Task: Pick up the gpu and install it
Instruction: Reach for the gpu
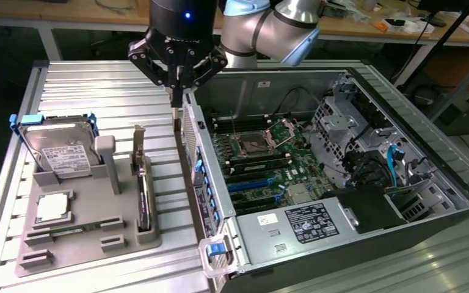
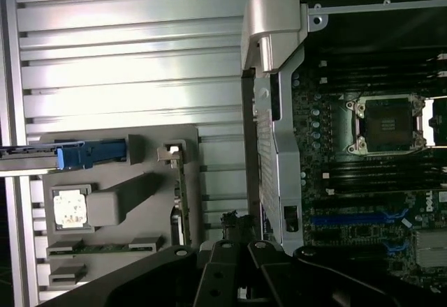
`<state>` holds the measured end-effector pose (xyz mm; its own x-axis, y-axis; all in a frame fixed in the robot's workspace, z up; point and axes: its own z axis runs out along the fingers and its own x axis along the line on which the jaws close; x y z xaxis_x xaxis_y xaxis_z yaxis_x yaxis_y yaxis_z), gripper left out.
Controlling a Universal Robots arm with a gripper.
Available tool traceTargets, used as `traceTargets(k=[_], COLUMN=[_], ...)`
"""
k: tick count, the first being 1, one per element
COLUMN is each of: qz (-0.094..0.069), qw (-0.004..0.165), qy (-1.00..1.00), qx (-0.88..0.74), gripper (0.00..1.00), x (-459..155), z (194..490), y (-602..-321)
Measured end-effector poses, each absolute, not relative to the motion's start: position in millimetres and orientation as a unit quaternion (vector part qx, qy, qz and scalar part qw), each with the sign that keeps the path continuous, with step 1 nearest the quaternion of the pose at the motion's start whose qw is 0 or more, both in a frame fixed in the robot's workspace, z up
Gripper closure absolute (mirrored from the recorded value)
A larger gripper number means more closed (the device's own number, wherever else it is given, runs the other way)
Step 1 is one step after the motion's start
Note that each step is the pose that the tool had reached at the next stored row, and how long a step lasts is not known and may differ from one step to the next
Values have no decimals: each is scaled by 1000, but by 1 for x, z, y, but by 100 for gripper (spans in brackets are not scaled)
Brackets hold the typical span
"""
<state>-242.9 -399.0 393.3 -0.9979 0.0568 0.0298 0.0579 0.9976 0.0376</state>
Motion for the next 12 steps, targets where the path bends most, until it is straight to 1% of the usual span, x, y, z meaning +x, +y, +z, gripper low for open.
traceTargets(k=[12], qz=[-19], qw=[14], qy=[-999], qx=[-29], gripper=[89], x=[-254], z=[393], y=[-399])
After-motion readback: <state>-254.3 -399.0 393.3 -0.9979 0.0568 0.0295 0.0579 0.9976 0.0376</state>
